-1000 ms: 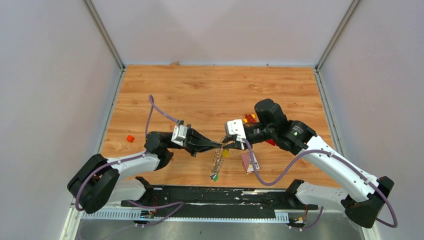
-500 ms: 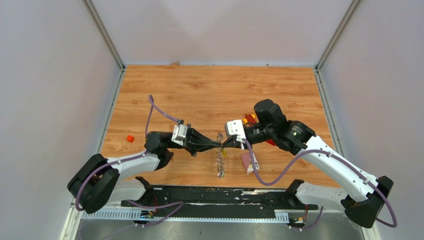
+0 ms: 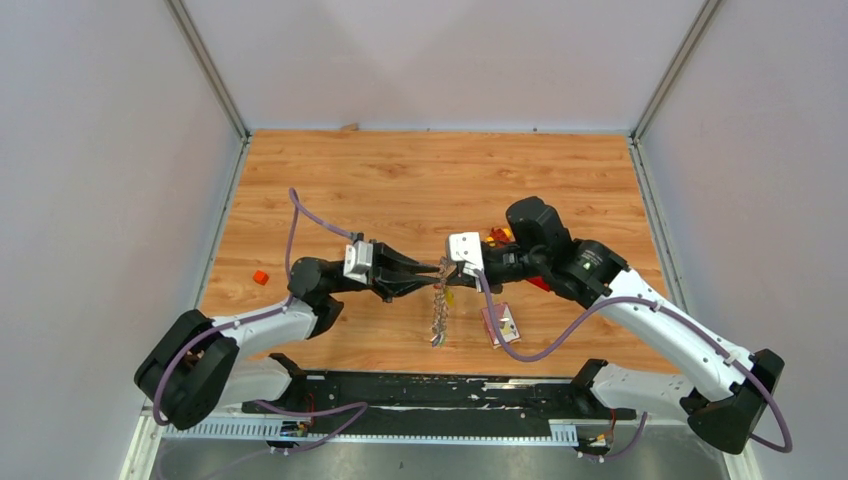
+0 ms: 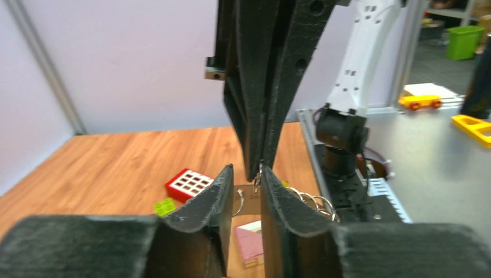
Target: Put the keys on the keyring
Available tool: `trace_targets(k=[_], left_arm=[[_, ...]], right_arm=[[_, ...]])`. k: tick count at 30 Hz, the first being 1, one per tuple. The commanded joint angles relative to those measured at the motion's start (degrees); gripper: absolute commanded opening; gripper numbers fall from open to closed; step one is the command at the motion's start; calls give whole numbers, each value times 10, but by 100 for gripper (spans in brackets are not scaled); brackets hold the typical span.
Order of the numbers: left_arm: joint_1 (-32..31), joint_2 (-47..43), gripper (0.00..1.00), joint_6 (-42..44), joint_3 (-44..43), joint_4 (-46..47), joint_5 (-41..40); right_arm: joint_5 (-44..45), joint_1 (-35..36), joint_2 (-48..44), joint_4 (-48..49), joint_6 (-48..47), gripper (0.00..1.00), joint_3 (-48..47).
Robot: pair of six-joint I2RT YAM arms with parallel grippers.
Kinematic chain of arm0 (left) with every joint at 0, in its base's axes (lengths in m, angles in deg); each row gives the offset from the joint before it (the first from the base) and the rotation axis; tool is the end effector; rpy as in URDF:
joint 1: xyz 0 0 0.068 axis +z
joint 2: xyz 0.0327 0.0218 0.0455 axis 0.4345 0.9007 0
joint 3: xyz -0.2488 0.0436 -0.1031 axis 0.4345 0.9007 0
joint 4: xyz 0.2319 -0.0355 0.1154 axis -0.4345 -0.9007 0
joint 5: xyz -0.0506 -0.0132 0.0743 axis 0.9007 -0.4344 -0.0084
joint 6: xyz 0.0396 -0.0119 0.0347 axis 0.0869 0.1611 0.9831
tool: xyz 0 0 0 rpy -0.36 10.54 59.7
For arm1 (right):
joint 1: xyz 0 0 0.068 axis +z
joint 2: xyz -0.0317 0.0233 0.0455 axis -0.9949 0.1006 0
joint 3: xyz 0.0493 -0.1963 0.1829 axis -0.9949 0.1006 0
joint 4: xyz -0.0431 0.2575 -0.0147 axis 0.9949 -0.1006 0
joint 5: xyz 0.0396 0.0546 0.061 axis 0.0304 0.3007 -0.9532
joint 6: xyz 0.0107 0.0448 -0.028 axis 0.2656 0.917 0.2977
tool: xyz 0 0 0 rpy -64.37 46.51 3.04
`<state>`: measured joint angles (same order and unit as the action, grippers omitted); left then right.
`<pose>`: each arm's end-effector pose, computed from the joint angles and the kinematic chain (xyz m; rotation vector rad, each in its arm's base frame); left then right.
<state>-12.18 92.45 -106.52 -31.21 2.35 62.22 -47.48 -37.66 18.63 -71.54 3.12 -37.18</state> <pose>0.1556 -0.1568 0.2685 1.0308 0.9032 -1.3425 0.1389 0.1782 0.3546 -1.7224 1.2739 0.7741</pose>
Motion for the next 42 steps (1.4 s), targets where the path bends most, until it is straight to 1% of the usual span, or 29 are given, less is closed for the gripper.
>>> trace_targets(k=[1, 3, 4, 5, 7, 10, 14, 19, 27, 35, 37, 39, 42], left_arm=[[26, -23, 36, 39, -20, -31, -57], [32, -28, 45, 48, -24, -58, -70], [35, -30, 53, 52, -26, -70, -76], [38, -31, 58, 56, -29, -84, -79], [42, -36, 65, 67, -36, -123, -83], [43, -40, 68, 89, -50, -188, -82], [43, -40, 69, 105, -84, -290, -90], [43, -40, 68, 142, -156, -489, -141], [33, -35, 65, 130, -181, -541, -147], [6, -25, 63, 137, -186, -540, -150], [-3, -20, 63, 148, -192, -547, -158], [-13, -12, 63, 160, -201, -566, -184], [-20, 3, 58, 167, -213, -583, -220]], right_arm=[[47, -3, -4, 22, 34, 0, -27], [65, -3, -1, 31, 47, 0, -27], [73, -3, 0, 35, 52, 0, -28], [81, -3, 3, 39, 57, 0, -28], [104, -3, 6, 49, 70, 0, -30], [150, -6, 15, 67, 100, 0, -33], [218, -7, 30, 88, 147, 0, -41], [280, -7, 46, 99, 178, 0, -50], [336, -8, 57, 112, 207, 0, -57], [343, -20, 65, 118, 238, 0, -61], [336, -26, 68, 119, 249, 0, -63], [324, -31, 72, 118, 257, 0, -67], [314, -36, 78, 117, 266, 0, -70]])
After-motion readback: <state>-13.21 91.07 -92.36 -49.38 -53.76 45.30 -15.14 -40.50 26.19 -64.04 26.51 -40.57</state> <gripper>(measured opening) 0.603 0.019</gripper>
